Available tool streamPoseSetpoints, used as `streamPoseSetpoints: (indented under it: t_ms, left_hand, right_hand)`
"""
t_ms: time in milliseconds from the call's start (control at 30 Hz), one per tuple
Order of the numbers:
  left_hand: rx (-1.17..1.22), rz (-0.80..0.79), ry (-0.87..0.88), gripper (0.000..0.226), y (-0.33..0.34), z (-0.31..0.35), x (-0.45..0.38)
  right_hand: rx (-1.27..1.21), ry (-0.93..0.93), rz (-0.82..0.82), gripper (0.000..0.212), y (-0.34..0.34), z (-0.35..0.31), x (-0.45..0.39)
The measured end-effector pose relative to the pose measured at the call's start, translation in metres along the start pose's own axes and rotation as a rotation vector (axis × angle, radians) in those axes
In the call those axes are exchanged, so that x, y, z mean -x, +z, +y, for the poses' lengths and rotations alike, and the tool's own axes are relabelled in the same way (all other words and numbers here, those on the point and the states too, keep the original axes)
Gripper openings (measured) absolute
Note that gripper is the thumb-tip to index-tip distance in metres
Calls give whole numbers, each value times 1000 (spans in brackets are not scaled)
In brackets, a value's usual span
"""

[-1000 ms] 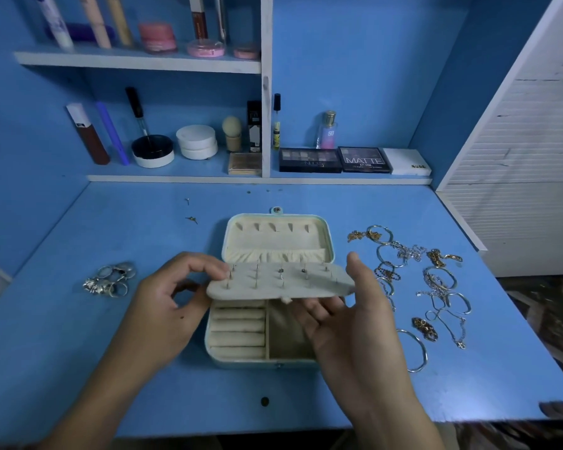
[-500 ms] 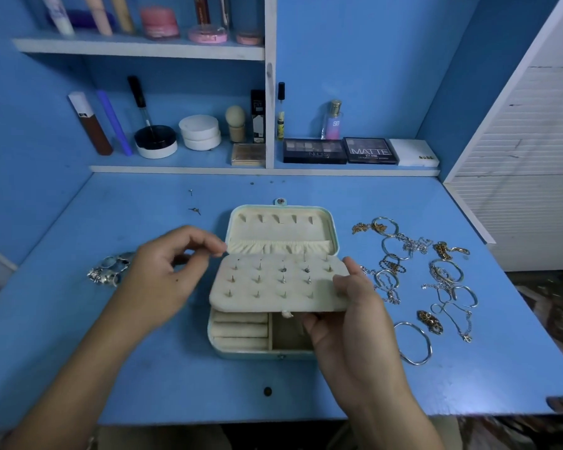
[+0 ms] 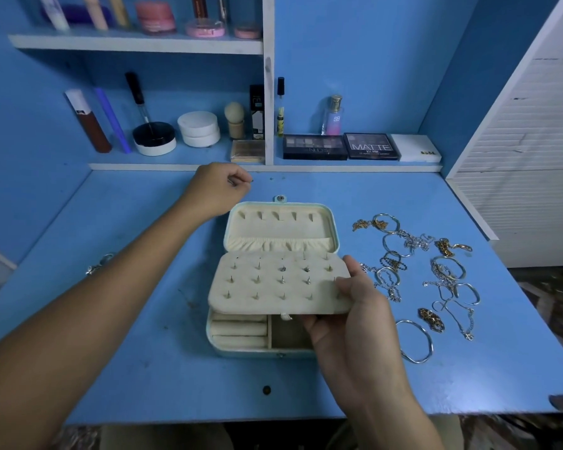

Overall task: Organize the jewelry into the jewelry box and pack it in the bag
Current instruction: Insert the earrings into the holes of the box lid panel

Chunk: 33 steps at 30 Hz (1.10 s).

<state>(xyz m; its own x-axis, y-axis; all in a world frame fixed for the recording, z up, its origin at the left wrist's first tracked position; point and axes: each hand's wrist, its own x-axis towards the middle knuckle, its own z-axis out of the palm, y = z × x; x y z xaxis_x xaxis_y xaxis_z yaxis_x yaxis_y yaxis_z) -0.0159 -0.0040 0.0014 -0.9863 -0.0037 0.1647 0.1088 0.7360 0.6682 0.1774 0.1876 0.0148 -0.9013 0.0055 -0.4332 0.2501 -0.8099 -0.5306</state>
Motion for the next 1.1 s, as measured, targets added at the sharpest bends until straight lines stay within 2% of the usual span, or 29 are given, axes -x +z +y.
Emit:
streamPoseSetpoints:
  t_ms: [333, 467, 633, 900, 1100]
  left_hand:
    - [-142, 85, -64, 8, 21, -3, -33]
    - [-198, 115, -70, 13, 22, 0, -33]
    - [-217, 64, -67, 19, 20, 4, -31]
    - [39, 88, -72, 6, 2, 19, -21]
    - [120, -71, 35, 13, -12, 33, 14]
  right_hand:
    - [16, -4, 1, 40, -1, 0, -1]
    - [23, 2, -11, 41, -2, 1, -2]
    - [44, 4, -33, 43, -3, 0, -2]
    - [44, -2, -42, 41, -2, 0, 0]
    - [40, -13, -44, 41, -1, 0, 1]
